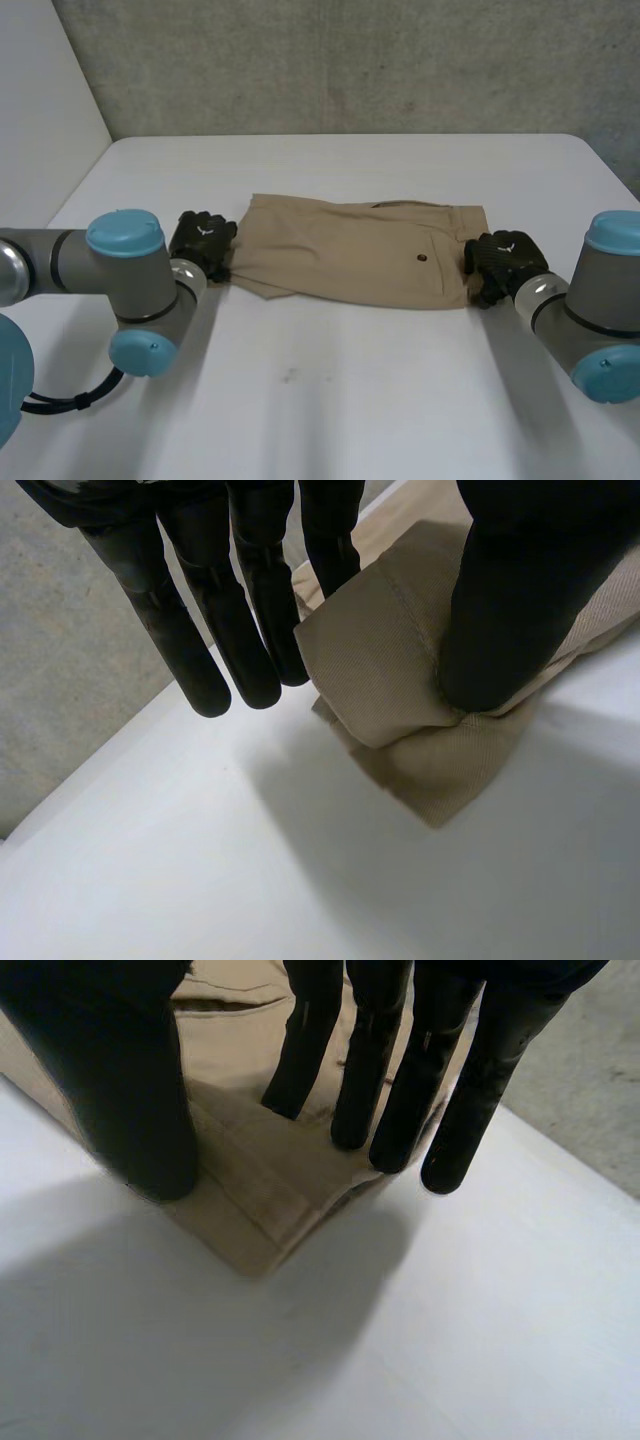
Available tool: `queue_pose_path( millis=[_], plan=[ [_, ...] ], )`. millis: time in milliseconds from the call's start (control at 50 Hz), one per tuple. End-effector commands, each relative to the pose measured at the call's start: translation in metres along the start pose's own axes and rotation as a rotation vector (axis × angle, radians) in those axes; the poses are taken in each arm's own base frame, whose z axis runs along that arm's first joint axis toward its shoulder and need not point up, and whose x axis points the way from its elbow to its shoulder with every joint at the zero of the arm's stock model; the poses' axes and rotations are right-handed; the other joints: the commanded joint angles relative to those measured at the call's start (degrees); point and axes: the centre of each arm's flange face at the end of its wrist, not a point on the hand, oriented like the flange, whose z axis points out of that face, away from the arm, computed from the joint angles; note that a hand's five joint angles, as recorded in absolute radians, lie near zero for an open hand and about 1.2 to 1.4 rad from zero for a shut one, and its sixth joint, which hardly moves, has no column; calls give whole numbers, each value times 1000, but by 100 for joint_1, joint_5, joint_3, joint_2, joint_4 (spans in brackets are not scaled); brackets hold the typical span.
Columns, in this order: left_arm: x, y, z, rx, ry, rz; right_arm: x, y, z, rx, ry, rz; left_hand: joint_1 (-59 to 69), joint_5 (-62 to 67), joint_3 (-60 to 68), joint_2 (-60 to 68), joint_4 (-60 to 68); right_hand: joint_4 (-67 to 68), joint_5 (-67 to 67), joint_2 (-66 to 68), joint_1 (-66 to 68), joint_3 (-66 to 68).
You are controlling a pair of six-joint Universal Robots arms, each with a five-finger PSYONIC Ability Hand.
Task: Fold the shorts.
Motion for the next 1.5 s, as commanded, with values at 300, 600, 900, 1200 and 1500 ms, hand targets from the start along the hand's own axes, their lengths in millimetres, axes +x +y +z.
queue_pose_path(
  millis=[300,600,900,1200,1500],
  plan=[
    [-18,-89,-75,190,-23,22,34,-14,-8,4,136,-76,-3499,-3393,-3570,-3592,-3592,2695,2951,2628,3713,2704],
    [-39,-81,-86,160,-66,6,93,-30,-17,-52,259,-427,-3550,-3443,-3621,-3643,-3643,2695,2951,2628,3713,2704],
    [-42,-100,-96,227,-49,-210,-91,-113,-31,474,-164,-666,-3886,-3780,-3957,-3979,-3979,2695,2951,2628,3713,2704],
    [-43,-112,-97,271,-48,-219,-174,-79,-52,497,-620,-338,-3886,-3780,-3957,-3979,-3979,-2948,-2692,-3014,-1930,-2939],
    [12,-135,-63,339,69,-212,-66,-139,-42,400,-268,272,-3684,-3578,-3756,-3777,-3778,-4305,-4049,-4372,-3287,-4296]
  ],
)
